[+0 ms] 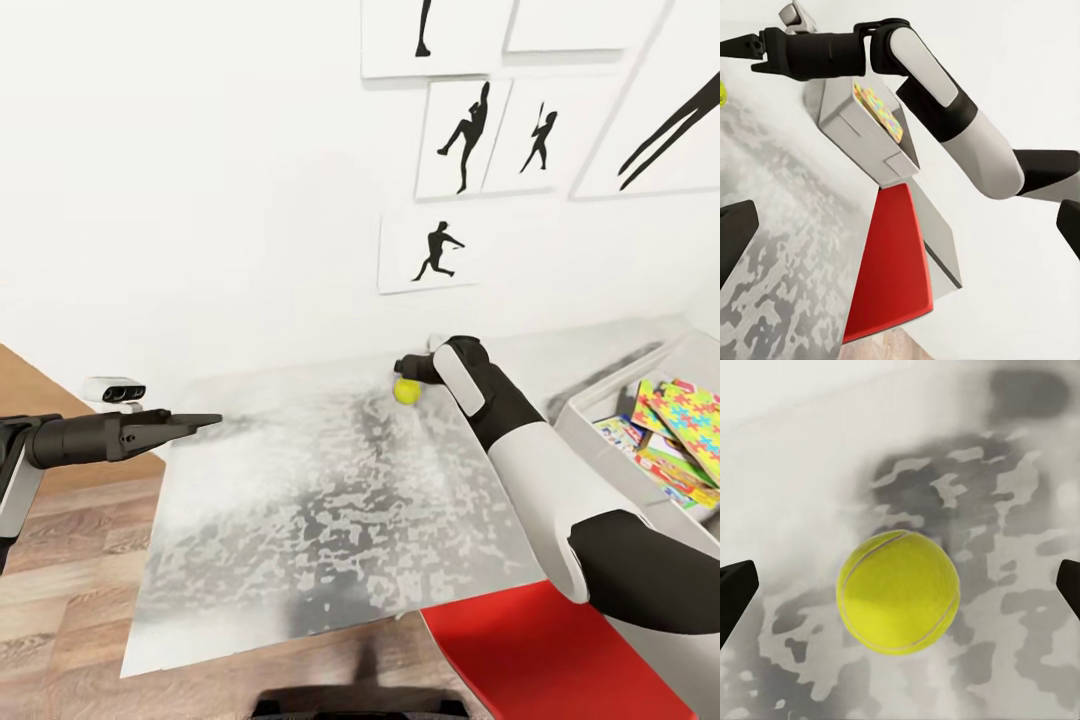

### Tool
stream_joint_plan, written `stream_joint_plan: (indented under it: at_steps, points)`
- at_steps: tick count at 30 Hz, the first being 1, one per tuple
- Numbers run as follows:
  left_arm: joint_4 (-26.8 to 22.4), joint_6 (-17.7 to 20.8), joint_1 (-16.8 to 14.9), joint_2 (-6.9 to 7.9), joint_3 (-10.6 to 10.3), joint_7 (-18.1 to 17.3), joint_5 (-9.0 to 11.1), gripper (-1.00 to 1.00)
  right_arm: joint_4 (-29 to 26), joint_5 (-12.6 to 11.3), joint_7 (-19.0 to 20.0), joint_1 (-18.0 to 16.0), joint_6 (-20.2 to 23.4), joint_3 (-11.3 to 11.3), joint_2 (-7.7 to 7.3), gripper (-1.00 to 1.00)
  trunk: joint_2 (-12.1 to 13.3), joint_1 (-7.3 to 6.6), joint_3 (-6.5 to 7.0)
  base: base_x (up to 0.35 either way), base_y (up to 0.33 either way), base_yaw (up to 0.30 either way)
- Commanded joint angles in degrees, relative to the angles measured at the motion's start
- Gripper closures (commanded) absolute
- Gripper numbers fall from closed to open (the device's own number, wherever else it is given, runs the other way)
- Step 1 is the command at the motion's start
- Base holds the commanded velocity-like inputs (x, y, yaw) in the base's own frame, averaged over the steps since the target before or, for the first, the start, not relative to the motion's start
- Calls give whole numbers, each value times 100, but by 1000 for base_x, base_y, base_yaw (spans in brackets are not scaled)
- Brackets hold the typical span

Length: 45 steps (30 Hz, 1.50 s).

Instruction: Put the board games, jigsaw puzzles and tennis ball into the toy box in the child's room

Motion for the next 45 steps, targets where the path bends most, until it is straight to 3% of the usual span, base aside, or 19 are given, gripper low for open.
stream_joint_plan:
  at_steps: [1,45]
  points:
    - [0,61,-7,2,-2,-21,1,-100,3,-62,-58,-18,8,18,-2,-100,-10,3,-18,0,0,0]
    - [-6,61,-38,15,-2,-21,5,-100,146,-55,-28,-242,-23,9,8,-100,-10,3,-429,0,0,0]
